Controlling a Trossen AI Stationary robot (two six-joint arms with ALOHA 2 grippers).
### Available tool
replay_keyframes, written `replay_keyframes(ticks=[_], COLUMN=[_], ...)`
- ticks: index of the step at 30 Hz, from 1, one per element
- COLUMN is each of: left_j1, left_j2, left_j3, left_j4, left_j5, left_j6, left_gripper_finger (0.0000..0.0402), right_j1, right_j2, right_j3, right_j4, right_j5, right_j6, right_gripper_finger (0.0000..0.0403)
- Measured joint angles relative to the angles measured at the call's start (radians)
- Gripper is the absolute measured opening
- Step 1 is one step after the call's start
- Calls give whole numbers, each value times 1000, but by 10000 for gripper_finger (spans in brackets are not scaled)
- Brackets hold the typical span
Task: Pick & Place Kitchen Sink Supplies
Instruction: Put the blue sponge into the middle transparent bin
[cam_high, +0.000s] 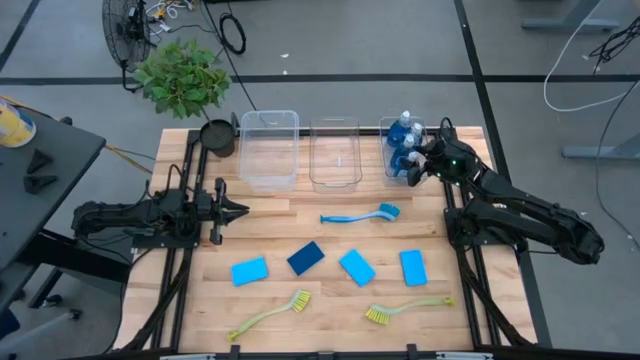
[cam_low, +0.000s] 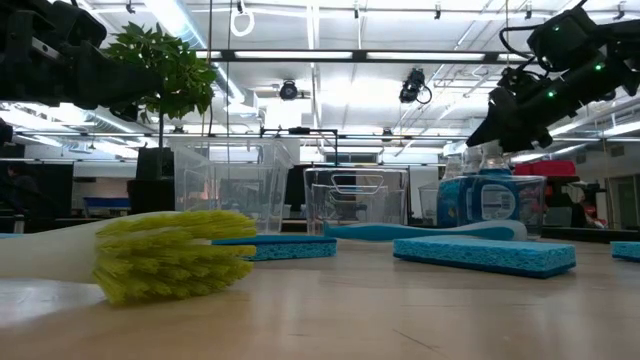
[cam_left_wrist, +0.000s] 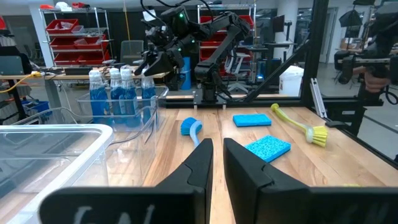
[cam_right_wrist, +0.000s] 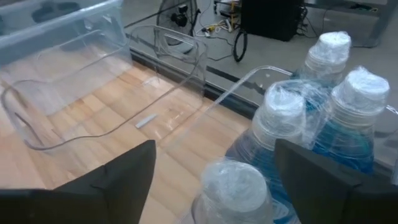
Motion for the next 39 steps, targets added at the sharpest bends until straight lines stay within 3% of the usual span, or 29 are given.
replay_keyframes(ticks=[16,27,33,39], left_j1=[0,0,0,0], left_j2=[0,0,0,0], left_j3=[0,0,0,0], left_j4=[0,0,0,0], left_j5=[0,0,0,0], left_j6=[0,0,0,0], left_gripper_finger=[44,44,44,44], right_j1=[1,1,1,2], right_j2=[-34,-33,-20,-18], right_j3=[138,436,569,594], right_j4=[-74,-270,-400,-415], right_j5=[-13,-17,-91,-185], right_j6=[-34,-133,-184,-131], right_gripper_finger=[346,346,346,346])
